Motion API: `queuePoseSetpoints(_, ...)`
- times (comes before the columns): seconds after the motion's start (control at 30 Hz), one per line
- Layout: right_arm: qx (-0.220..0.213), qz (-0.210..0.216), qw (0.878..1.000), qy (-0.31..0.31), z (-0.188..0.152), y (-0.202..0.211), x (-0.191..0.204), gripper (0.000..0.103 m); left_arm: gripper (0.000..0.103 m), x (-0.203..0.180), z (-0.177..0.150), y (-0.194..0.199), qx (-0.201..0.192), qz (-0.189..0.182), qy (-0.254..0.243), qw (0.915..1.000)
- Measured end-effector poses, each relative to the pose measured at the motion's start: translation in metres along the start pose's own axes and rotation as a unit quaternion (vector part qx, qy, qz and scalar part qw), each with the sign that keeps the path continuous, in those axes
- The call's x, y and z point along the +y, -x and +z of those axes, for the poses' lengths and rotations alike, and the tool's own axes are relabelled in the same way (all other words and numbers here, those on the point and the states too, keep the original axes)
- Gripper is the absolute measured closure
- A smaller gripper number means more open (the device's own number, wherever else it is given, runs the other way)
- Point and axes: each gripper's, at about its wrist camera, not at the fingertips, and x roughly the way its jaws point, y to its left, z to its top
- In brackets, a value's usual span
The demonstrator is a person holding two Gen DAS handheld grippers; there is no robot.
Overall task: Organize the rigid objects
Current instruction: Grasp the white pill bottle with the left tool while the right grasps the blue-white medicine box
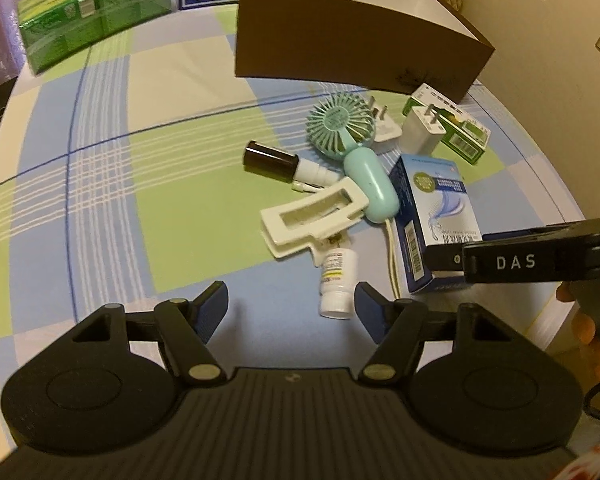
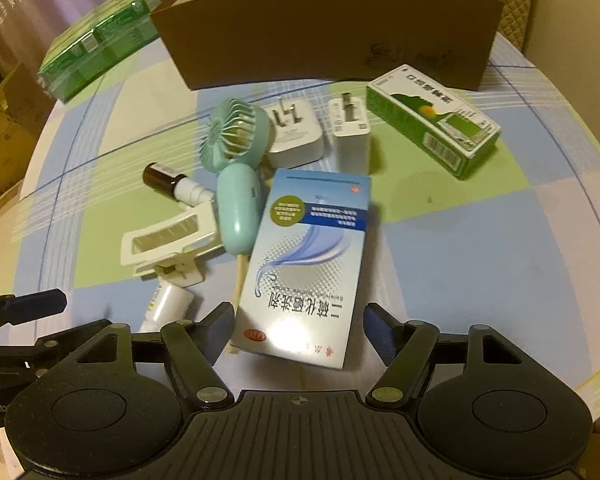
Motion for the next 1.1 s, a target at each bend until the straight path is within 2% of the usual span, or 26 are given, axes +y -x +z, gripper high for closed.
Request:
queuePoseSetpoints(0.37, -0.006, -0.020, 1.000, -0.014, -0.008, 0.013, -0.035, 0.035, 0.048, -0.025, 0.001, -0.026, 0.009, -0.015, -0.035, 0.9992)
queuePoseSetpoints(0.57, -0.013, -0.017, 1.000, -0.005, -0.011, 0.020, -0.044, 0.035, 0.066, -0.033, 0.005, -0.040, 0.013, -0.015, -0.047, 0.9987)
queuePoseSetpoints(0.7, -0.020, -0.008, 1.000, 0.007, -0.012, 0.023, -0.044, 0.035, 0.070, -0.037, 0.006, -0.045, 0.014, -0.014, -0.051, 0.9985)
queuePoseSetpoints(0.8, -0.023, -0.003, 1.000, 0.015, -0.010, 0.024, -0.044, 0.035, 0.080, -0.037, 0.006, -0.048, 0.016, -0.010, -0.045, 0.9988)
queuePoseSetpoints(1.1, -0.024, 0.007, 0.996, 0.088, 0.001, 0.011, -0.032, 0.035, 0.081, -0.035, 0.007, -0.049, 0.013, -0.004, -0.028, 0.9995)
